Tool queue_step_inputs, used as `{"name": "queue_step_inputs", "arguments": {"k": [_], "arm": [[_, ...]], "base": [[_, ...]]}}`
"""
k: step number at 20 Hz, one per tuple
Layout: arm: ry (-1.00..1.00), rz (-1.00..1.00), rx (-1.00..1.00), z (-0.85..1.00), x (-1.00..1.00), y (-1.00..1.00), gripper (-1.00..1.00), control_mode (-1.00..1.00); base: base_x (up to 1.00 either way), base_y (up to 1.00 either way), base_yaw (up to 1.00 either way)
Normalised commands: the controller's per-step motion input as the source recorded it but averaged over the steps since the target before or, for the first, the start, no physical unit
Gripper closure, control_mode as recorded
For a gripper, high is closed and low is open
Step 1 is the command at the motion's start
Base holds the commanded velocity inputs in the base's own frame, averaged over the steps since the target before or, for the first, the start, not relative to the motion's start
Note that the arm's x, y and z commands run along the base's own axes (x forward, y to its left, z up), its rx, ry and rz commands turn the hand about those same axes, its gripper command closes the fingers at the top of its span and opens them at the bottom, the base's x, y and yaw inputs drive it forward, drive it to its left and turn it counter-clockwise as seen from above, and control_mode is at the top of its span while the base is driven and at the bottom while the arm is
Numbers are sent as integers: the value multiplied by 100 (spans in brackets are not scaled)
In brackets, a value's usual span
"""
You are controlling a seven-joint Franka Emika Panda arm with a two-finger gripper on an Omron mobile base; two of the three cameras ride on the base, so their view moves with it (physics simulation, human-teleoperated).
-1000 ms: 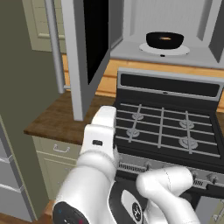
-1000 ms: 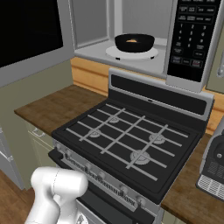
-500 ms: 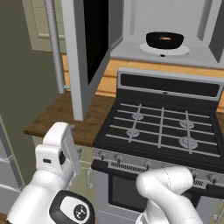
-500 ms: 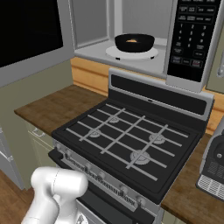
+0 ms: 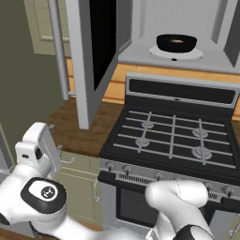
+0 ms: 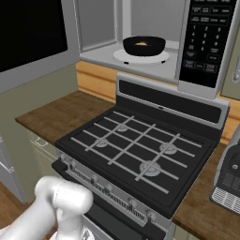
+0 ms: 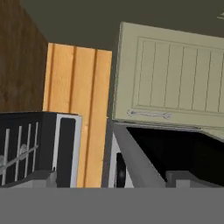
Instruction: Pick the potato from the sink and place it in the bowl. Then pick the bowl and place it in the microwave. Then close the microwave door and press the start button.
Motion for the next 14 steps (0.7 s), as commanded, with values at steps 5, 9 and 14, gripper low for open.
{"name": "queue_step_inputs", "arguments": {"k": [5,9,14], "arm": [[0,-7,0,-21,93,71,-100,-100],[-2,-12,-1,0,81,27,-100,-100],[-10,-25,-1,3,38,3,-100,-100]], "base": [[0,0,0],[0,0,0],[0,0,0]]}}
